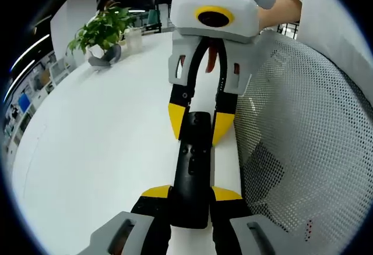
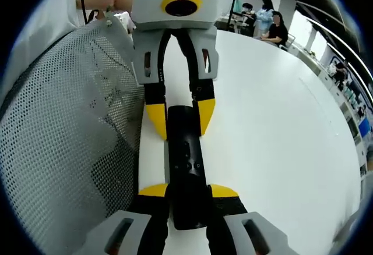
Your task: Press the specified remote control buttons in sequence, fully releasing each button before pressing the next.
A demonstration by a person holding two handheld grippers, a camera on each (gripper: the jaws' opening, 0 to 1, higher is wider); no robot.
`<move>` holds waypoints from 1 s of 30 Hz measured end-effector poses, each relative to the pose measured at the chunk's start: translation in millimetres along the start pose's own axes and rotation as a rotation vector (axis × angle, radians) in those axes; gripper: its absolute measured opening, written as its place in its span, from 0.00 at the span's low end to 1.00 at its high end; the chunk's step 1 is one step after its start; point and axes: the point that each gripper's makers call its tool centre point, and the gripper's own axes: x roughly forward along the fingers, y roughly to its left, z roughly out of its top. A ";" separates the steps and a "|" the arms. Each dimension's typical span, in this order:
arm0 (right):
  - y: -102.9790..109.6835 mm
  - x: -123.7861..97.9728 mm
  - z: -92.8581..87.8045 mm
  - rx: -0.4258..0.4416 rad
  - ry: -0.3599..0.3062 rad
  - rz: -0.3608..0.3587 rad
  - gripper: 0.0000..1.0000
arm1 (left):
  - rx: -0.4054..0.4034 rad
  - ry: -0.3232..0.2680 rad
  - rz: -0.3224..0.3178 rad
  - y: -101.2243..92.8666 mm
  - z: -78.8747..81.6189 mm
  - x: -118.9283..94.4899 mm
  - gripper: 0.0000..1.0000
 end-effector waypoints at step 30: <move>-6.8 2.4 -0.7 0.057 0.002 -0.014 0.22 | -0.311 -0.397 0.239 41.7 49.2 -67.0 0.58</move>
